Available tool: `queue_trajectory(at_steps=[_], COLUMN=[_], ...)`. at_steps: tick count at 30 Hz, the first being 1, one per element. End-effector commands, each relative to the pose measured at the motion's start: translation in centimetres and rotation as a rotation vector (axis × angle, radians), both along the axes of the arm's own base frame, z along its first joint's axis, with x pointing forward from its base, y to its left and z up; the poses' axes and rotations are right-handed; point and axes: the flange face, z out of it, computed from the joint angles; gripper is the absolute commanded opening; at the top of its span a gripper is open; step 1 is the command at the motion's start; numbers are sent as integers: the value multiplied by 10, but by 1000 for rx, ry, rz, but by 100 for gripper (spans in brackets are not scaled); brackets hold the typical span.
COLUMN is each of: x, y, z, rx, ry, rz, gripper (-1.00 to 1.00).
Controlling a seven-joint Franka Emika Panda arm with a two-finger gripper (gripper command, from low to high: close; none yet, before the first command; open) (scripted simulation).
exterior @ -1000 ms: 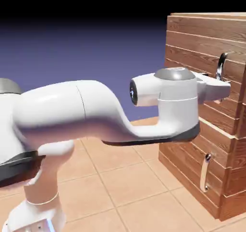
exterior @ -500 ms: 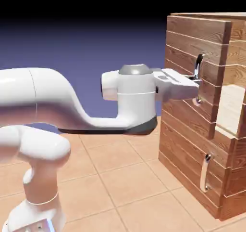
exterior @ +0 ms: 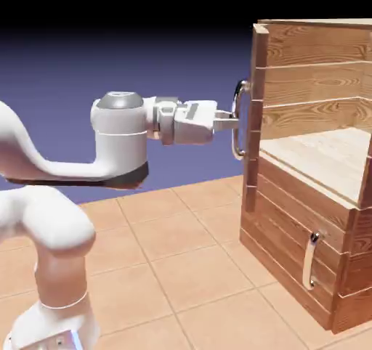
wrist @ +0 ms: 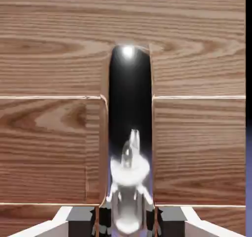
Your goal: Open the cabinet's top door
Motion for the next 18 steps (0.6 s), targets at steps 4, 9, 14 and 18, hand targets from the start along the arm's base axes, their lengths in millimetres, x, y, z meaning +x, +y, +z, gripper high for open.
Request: queue_trajectory(at_steps=[4,9,14,18], x=[-16,-33,-46,-56], y=[25,55,86,113], z=[0,0,0,0], rx=[0,0,0,0], ry=[0,0,0,0], rz=[-76,-164,-250,-323], gripper=[-100,-100,-100,-100])
